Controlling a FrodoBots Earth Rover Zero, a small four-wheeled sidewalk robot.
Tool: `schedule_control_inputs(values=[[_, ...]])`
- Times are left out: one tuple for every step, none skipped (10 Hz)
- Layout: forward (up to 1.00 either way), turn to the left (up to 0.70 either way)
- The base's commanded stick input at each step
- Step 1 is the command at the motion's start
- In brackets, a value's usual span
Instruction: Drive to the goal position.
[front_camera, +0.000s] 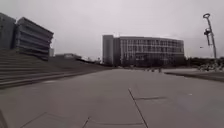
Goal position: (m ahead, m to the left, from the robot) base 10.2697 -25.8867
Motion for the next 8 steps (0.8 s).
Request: schedule_control_inputs(values=[[0.70, 0.00], [0.70, 0.00], [0.70, 0.00], [0.70, 0.00], [0.70, 0.00], [0.70, 0.00], [0.70, 0.00], [0.70, 0.00]])
